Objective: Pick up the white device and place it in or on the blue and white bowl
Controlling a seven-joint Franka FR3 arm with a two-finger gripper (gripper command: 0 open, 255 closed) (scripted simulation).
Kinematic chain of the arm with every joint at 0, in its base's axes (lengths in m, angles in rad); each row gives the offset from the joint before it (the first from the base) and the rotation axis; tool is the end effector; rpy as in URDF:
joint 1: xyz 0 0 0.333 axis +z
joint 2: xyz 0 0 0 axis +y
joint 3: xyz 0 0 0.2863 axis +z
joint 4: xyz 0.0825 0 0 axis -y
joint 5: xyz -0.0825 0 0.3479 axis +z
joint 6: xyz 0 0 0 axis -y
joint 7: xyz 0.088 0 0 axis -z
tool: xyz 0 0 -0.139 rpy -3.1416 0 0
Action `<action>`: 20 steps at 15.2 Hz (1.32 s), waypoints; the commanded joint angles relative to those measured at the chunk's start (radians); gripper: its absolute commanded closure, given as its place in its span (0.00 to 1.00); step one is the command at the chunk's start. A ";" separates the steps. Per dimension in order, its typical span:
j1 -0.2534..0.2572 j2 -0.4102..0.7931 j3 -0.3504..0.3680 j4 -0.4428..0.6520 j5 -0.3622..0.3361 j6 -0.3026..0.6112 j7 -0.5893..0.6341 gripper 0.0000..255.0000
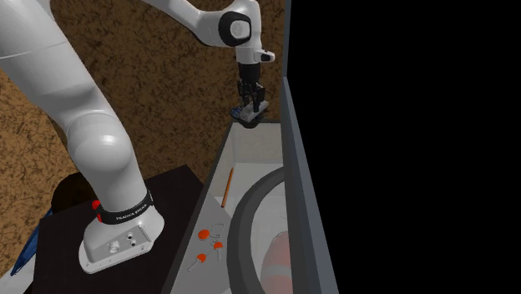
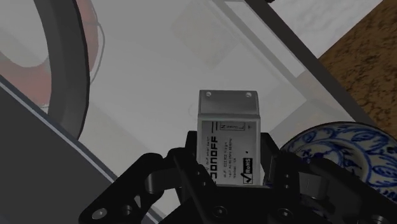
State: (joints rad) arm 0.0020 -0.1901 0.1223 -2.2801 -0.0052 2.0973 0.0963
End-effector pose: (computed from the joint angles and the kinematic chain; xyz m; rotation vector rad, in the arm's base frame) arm 0.4555 0.0568 0.3897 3.1145 0.0444 0.0138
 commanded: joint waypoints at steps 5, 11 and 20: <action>0.048 0.146 0.071 0.166 -0.017 -0.024 0.129 1.00; 0.106 0.324 0.123 0.385 -0.062 -0.074 0.255 1.00; 0.125 0.406 0.127 0.382 -0.089 0.007 0.294 1.00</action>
State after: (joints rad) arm 0.1276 0.2113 0.2509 -1.8912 -0.0923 2.0923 0.3909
